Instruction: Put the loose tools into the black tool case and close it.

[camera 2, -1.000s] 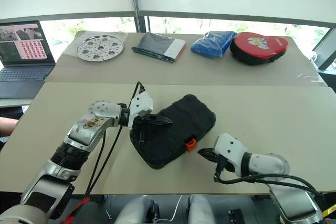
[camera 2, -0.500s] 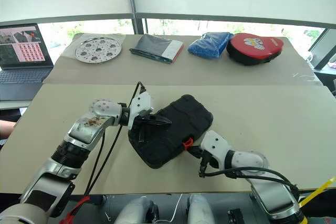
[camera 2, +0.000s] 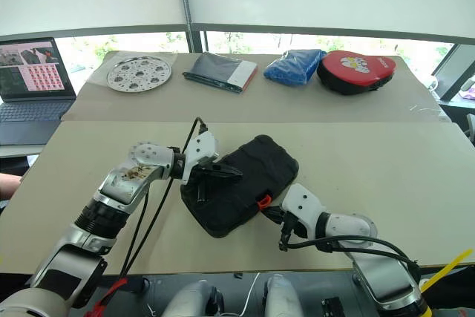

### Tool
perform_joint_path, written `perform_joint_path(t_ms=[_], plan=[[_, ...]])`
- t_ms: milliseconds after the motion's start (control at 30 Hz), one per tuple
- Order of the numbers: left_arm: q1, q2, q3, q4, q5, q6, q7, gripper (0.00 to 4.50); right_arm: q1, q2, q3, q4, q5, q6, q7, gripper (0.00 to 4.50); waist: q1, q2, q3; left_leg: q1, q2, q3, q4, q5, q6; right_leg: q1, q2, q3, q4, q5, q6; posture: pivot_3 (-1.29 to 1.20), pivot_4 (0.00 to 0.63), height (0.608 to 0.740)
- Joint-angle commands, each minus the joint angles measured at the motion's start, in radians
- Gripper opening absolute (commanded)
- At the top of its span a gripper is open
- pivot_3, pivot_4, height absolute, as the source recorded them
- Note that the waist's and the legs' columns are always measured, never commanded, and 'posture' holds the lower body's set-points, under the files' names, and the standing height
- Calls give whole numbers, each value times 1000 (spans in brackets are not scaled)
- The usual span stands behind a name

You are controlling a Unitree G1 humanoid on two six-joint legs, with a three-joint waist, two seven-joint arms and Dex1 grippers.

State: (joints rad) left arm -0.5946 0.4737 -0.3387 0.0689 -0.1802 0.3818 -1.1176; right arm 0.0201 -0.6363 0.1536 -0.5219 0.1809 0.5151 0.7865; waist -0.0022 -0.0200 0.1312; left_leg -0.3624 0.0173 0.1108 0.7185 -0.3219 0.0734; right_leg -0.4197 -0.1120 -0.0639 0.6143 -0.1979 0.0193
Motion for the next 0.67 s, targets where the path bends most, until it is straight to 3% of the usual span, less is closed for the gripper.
perform_joint_path(t_ms=[33,233,433,500,667], plan=[[153,33,84,-2,-24,-70,31,528,46,-34,-132,-56,83,-66,46,0,-2,1,-1,1,0,0,-1,0,0,0,0,0,0,0,0,0,150,740],[377,173,348,-178,-189,-142,-33,2497,148,-113,-347,16,131,-236,148,1810,-15,5,-1,2,2,1,-8,4,-7,-2,0,1,0,-2,-3,0,150,740],[670,277,573,-229,-180,-279,-3,4480,120,-124,-455,256,211,-611,356,3824,-5,5,5,2,2,1,-10,2,-4,-3,-1,-1,-3,-4,-4,0,150,740],[742,282,623,-241,-170,-311,18,4500,99,-152,-456,328,207,-653,401,4396,0,2,9,1,1,1,-10,1,-2,-3,-1,-1,-3,-4,-4,0,150,740],[875,268,708,-274,-149,-389,68,4500,14,-173,-431,478,216,-711,476,4474,15,2,10,-1,1,1,-9,0,-2,-4,-4,-2,-4,-5,-7,0,150,740]])
